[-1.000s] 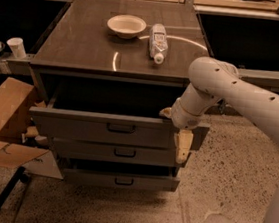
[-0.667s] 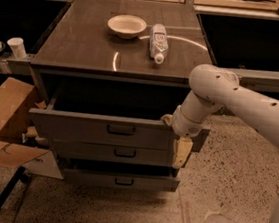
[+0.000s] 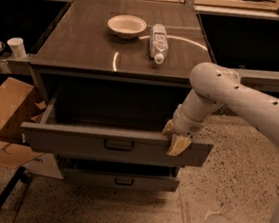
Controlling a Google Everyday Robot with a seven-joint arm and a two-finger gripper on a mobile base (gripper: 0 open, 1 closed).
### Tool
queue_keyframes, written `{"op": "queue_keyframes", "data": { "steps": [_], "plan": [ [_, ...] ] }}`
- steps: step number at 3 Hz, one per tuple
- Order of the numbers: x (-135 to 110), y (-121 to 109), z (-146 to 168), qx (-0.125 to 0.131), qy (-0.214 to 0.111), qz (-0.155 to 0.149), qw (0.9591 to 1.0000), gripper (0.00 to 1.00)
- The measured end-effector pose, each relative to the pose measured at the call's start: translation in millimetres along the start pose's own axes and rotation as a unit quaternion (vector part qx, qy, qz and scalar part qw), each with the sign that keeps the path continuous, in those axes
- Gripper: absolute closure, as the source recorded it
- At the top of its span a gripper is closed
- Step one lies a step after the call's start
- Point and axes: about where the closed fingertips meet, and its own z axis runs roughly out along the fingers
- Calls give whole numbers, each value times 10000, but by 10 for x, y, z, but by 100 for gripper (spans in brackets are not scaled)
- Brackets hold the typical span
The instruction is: Open top drawer
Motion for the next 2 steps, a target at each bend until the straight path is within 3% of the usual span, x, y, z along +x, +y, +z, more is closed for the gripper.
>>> {"op": "queue_keyframes", "data": {
  "steps": [1, 2],
  "plan": [
    [20, 108, 23, 43, -44, 113, 9999, 89],
    [-2, 114, 25, 43, -44, 113, 9999, 100]
  ]
}}
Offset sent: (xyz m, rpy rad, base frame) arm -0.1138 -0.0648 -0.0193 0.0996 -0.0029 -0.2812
